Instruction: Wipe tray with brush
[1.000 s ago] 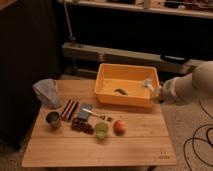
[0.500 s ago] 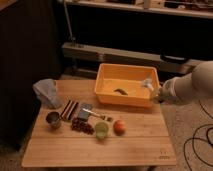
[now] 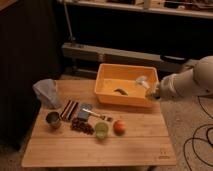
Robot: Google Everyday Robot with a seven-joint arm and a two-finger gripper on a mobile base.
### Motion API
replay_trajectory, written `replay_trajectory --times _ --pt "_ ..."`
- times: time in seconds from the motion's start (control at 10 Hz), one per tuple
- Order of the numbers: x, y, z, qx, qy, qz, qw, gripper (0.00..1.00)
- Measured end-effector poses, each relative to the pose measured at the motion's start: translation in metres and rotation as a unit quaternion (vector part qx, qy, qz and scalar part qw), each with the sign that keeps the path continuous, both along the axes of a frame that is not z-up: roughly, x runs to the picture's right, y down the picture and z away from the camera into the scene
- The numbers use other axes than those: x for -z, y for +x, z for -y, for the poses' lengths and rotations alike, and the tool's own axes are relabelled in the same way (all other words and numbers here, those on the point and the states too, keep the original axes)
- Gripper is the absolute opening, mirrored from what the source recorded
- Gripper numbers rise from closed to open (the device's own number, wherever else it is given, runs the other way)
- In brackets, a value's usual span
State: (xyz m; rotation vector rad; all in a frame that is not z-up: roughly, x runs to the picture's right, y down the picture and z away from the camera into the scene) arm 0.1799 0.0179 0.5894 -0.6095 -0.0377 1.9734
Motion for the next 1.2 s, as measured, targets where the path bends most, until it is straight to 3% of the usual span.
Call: replay_trajectory --times 0.1,0.3,0.6,0.8,1.0,1.1,1.2 --pt "-0.010 -0.018 0.010 -0.002 -0.003 0.028 0.9996 0.00" --pt "-0.025 -0.046 0.023 0.005 -0.007 0.047 0.9989 0.00" --pt "-0.058 -0.074 0.043 0.036 -0.018 0.029 0.9988 0.00" --pt "-0.086 -0.077 0.044 0.062 -0.029 -0.001 0.9977 0.00" --pt "-0.115 -0.077 0.042 0.066 -0.049 -0.010 0.9966 0.00" --pt "-0.133 -0.078 0.043 0.062 -0.074 -0.004 0.9953 0.00" --pt "-0.141 -0.080 0.046 0.060 -0.086 0.003 0.9945 0.00"
